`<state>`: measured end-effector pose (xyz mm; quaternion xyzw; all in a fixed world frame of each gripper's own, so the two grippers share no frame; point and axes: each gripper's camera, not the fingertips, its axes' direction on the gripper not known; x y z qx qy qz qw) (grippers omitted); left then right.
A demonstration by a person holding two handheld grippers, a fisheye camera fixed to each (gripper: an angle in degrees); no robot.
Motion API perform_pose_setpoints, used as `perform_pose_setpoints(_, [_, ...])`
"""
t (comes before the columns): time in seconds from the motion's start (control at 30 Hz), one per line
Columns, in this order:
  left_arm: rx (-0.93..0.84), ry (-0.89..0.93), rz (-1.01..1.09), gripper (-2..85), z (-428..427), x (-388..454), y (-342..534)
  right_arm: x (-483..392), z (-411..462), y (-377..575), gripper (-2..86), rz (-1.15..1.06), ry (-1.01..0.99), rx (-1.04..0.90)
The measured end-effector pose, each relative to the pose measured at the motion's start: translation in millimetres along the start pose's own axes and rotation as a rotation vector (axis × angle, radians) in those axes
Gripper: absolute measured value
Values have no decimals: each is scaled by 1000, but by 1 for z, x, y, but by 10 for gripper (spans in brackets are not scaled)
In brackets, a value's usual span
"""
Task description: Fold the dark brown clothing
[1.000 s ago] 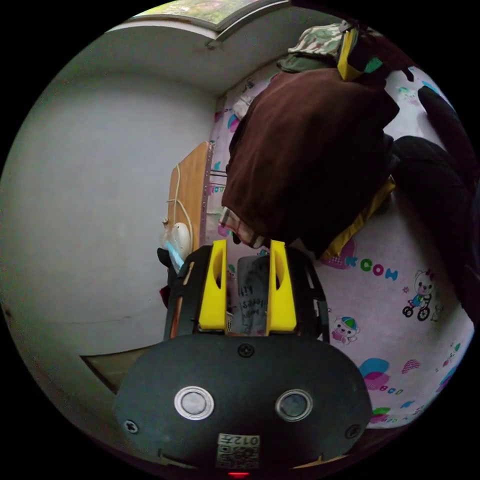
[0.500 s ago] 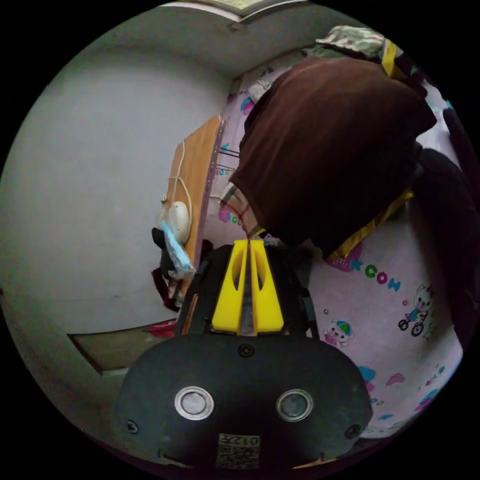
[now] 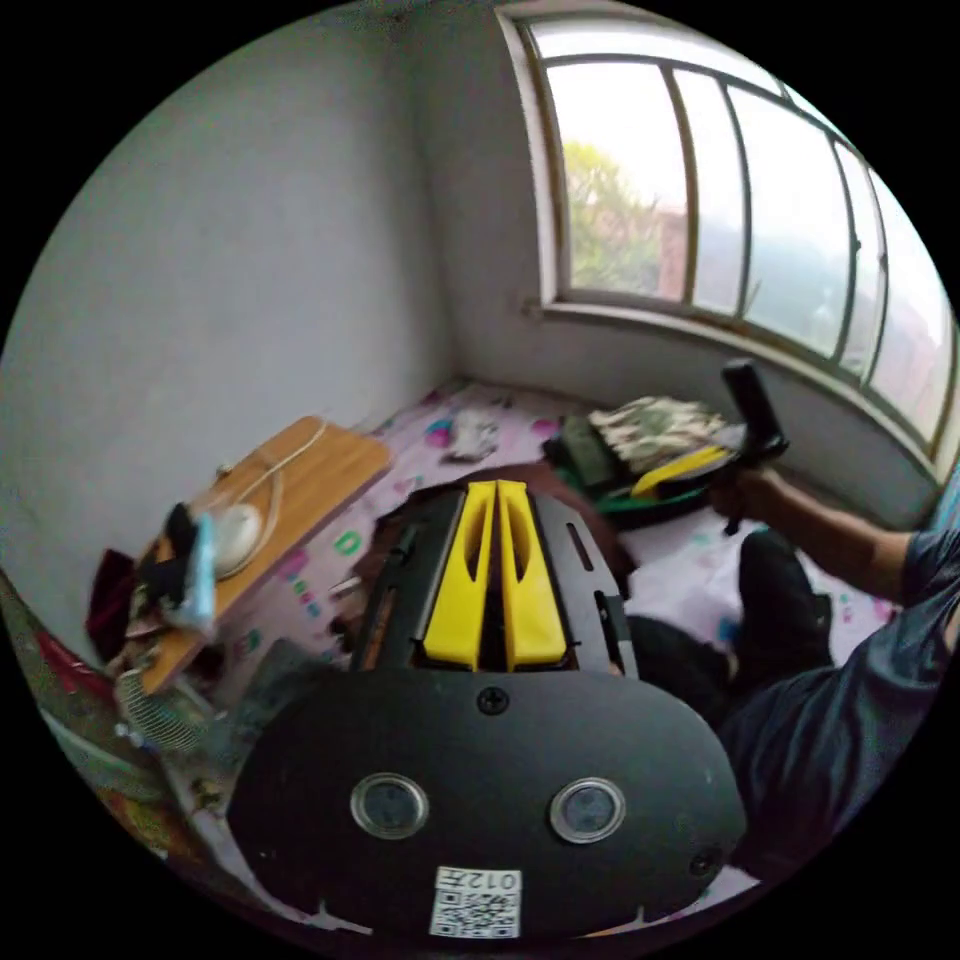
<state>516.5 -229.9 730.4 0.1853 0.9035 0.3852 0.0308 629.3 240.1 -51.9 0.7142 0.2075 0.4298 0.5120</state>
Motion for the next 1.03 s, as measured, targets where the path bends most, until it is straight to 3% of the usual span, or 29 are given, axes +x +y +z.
perform_pose_setpoints(0.27, [144, 554, 102, 2, 136, 181, -69, -45, -122, 107, -8, 216, 333, 88])
perform_pose_setpoints(0.47, [30, 958, 224, 6, 216, 321, -85, -115, -219, 230, -8, 451, 731, 241])
perform_pose_setpoints(0.77, [-166, 1244, 447, 7, 263, 511, -51, -232, -261, 393, -8, 816, 1056, 351])
perform_pose_setpoints(1.03, [-313, 1409, 547, 7, 273, 636, 10, -398, -296, 535, -8, 1095, 1336, 446])
